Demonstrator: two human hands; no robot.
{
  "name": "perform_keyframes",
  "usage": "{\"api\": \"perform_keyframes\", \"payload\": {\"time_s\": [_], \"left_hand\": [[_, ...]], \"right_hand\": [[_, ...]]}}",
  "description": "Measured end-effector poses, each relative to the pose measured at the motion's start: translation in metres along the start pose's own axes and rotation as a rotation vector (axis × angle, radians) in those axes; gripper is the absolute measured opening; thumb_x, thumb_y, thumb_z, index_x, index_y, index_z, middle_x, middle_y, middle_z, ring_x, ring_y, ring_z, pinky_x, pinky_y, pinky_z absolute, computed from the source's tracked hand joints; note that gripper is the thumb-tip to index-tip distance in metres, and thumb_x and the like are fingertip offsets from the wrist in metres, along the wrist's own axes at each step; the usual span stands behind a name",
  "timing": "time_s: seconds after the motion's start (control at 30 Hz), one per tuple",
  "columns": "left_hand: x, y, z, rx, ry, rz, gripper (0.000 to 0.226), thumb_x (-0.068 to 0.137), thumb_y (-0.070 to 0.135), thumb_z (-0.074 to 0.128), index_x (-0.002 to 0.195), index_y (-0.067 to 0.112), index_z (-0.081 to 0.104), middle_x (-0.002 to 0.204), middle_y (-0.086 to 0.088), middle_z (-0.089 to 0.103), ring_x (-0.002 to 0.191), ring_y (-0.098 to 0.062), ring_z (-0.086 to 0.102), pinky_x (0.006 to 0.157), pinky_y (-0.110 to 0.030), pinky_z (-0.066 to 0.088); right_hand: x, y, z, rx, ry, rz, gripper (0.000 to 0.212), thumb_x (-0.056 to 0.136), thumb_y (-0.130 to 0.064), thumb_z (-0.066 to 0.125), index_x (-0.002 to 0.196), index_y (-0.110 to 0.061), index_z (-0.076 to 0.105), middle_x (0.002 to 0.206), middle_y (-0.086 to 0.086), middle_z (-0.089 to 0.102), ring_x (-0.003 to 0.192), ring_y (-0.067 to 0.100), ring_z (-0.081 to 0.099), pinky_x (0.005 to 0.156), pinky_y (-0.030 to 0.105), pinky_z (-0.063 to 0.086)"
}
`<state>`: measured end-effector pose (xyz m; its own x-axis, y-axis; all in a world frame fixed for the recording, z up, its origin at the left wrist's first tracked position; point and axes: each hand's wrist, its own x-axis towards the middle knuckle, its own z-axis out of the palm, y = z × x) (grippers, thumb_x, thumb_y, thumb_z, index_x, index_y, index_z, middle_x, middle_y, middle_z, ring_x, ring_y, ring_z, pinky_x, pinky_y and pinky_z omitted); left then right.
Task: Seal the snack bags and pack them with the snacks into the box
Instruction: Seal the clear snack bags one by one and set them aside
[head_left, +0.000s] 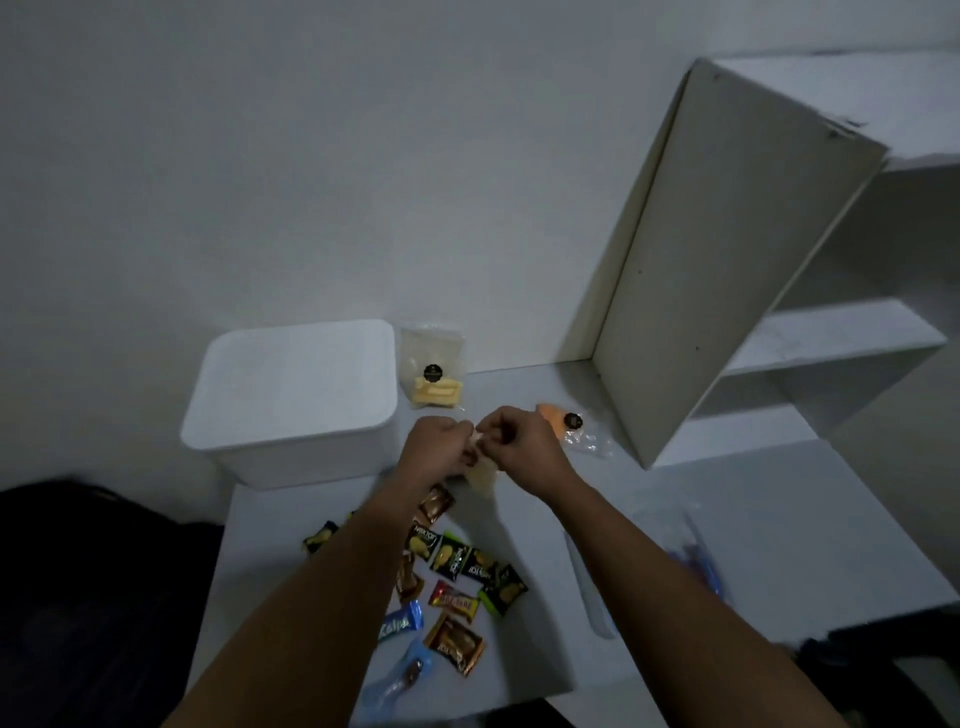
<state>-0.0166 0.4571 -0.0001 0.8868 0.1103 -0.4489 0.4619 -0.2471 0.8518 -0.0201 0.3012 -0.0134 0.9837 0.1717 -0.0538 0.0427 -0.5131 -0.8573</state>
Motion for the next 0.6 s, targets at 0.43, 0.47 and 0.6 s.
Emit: {"api": "perform_keyframes", "payload": {"time_s": [0.43, 0.47, 0.6], "left_hand": [[-0.107, -0.051, -0.074, 0.155, 0.214, 0.334, 0.033, 0.089, 0.053, 0.068, 0.106, 0.025, 0.064, 0.105, 0.008, 0.065, 0.097, -0.01, 0.061, 0.083, -0.032, 0.05], [-0.112, -0.051, -0.077, 0.114, 0.214, 0.376, 0.031, 0.091, 0.048, 0.068, 0.113, 0.026, 0.064, 0.112, 0.01, 0.065, 0.103, -0.009, 0.061, 0.087, -0.031, 0.05], [-0.123, -0.051, -0.084, 0.1, 0.167, 0.457, 0.015, 0.097, 0.033, 0.064, 0.096, 0.022, 0.074, 0.094, 0.008, 0.075, 0.093, -0.008, 0.069, 0.084, -0.027, 0.052]], "right_hand": [[-0.066, -0.064, 0.02, -0.017, -0.085, 0.066, 0.015, 0.097, -0.019, 0.066, 0.092, -0.013, 0.079, 0.083, 0.01, 0.077, 0.073, 0.018, 0.07, 0.075, 0.042, 0.062], [-0.069, -0.07, 0.016, 0.026, -0.126, 0.082, 0.016, 0.098, -0.018, 0.064, 0.093, -0.012, 0.079, 0.086, 0.012, 0.077, 0.074, 0.018, 0.07, 0.074, 0.041, 0.061], [-0.074, -0.083, 0.006, 0.11, -0.29, 0.088, 0.017, 0.098, -0.019, 0.064, 0.092, -0.013, 0.078, 0.088, 0.014, 0.076, 0.073, 0.015, 0.071, 0.072, 0.039, 0.056]]}}
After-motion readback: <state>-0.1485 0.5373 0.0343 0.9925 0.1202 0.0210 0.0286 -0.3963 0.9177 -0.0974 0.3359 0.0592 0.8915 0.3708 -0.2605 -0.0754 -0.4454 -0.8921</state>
